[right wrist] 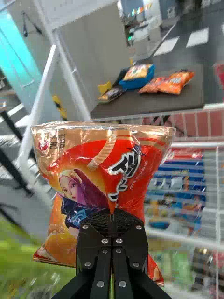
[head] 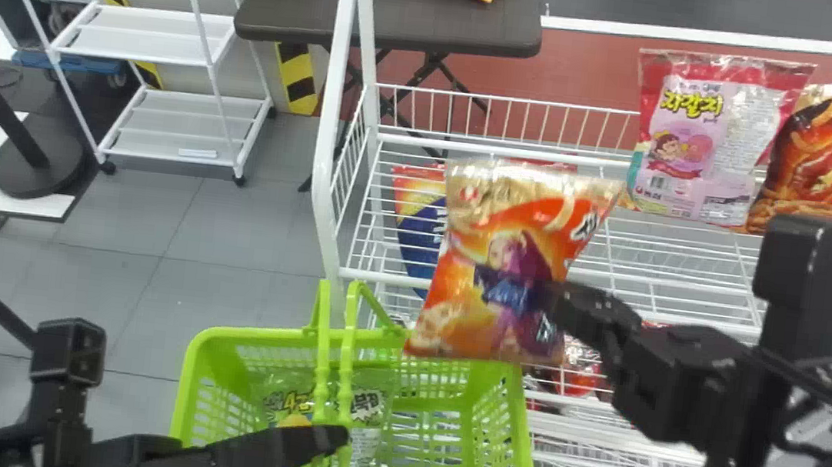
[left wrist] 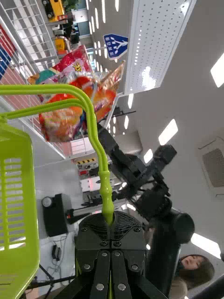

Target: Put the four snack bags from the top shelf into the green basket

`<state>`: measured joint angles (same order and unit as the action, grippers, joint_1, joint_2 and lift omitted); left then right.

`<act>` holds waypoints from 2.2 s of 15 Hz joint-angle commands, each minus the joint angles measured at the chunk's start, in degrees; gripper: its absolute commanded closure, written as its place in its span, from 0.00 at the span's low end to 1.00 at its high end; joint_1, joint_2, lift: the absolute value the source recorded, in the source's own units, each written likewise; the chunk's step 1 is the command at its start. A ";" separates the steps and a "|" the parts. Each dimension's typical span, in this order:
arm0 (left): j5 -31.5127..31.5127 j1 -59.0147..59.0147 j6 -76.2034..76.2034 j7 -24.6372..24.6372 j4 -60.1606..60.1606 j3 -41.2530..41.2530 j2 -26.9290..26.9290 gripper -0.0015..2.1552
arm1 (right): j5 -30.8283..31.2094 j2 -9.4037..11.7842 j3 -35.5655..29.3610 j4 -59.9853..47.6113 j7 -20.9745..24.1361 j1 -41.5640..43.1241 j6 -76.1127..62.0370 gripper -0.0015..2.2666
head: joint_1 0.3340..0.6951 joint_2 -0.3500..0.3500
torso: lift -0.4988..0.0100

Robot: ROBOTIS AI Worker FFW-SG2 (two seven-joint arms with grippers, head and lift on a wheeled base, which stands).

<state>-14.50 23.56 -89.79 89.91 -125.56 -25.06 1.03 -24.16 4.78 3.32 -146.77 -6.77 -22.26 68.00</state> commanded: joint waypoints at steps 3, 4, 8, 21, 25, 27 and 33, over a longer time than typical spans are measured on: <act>0.17 -0.45 -0.24 0.66 0.67 0.01 0.12 0.99 | -6.77 0.14 0.10 -2.29 -1.23 -1.21 9.83 0.99 | 1.00 0.74 | 0.98; 0.17 -0.45 -0.24 0.66 0.67 0.01 0.12 0.99 | -7.21 0.14 0.54 -2.12 -1.49 -1.56 10.71 0.99 | 1.00 0.76 | 0.98; 0.17 -1.15 -0.24 0.66 1.19 0.10 0.12 0.99 | -8.00 0.40 2.48 1.40 -2.55 -1.91 14.05 0.99 | 1.00 0.86 | 0.98; -0.18 -0.45 -0.24 0.66 1.81 -0.52 0.99 0.99 | -1.32 0.93 -6.31 3.86 -1.40 6.44 7.37 0.03 | 1.00 0.80 | 0.98; -0.44 -0.09 -0.24 0.66 1.72 -0.52 1.08 0.99 | 7.64 0.93 -10.71 15.46 -1.05 16.02 -2.65 0.03 | 1.00 0.50 | 0.98; -0.53 0.35 -0.24 0.66 1.63 -0.52 1.08 0.99 | 12.65 0.93 -10.97 24.34 -1.05 21.38 -8.27 0.03 | 1.00 0.38 | 0.98; -0.71 1.14 -0.24 0.66 1.37 -0.60 1.08 0.99 | 21.70 0.40 -8.42 49.83 -1.23 34.12 -26.38 0.03 | 1.00 0.25 | 0.98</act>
<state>-15.16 24.51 -89.79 89.91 -124.16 -25.65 2.11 -4.33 5.33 -6.24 -101.99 -7.99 9.62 45.77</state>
